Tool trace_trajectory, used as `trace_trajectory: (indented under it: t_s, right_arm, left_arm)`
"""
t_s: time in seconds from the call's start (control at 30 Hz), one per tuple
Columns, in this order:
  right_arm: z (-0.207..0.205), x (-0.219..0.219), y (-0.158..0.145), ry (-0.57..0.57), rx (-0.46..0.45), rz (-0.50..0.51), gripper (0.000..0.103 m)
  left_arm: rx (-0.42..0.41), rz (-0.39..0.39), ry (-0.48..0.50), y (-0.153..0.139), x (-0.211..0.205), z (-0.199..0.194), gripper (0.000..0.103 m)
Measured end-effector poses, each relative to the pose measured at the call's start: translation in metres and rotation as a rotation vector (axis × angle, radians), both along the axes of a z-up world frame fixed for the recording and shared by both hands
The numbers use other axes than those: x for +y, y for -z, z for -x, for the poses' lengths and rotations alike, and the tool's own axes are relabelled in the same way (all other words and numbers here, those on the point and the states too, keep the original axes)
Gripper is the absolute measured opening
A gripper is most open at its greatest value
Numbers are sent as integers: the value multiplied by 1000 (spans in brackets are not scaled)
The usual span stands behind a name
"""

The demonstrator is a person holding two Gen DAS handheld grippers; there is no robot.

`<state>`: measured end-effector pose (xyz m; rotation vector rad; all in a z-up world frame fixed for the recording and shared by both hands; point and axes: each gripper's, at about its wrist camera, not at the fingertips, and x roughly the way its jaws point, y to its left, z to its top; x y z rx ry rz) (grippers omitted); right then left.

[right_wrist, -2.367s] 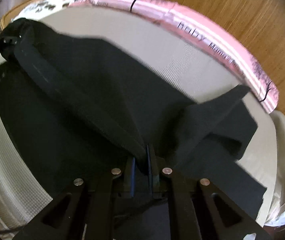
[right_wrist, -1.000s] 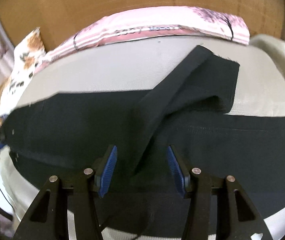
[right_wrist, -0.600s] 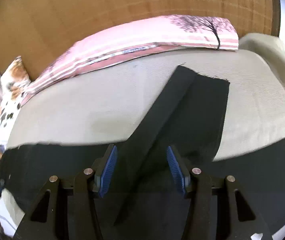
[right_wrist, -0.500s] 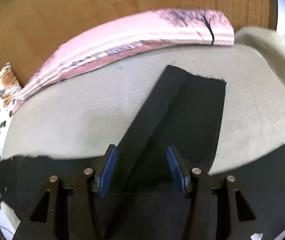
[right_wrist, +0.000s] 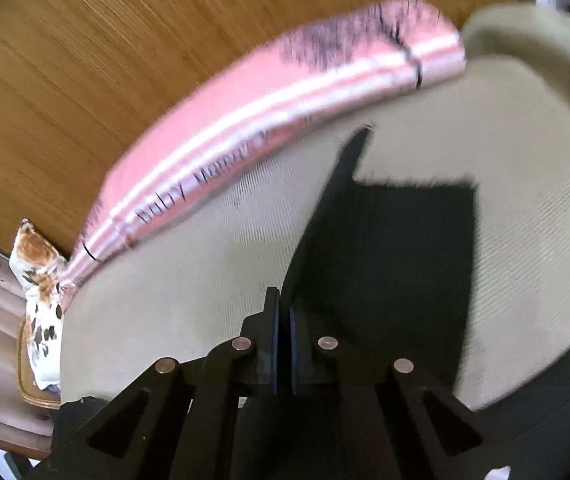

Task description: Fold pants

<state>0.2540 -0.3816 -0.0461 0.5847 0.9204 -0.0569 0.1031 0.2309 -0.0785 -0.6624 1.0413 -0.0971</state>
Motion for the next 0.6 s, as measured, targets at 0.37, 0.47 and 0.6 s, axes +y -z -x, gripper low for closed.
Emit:
trace_trajectory:
  t_s: [0.37,0.47,0.6]
  right_arm:
    - [136,-56,-55,128,-39,155,3]
    - [174,-58,-31,151,26,156,3]
    - [203,-60,15,189,128,101,3]
  left_arm:
    - [23,-41,65,3,1,-9,20]
    - [41,-71,82,4,-2,-9,20]
    - [76,-105,91,9,-5,-9,20]
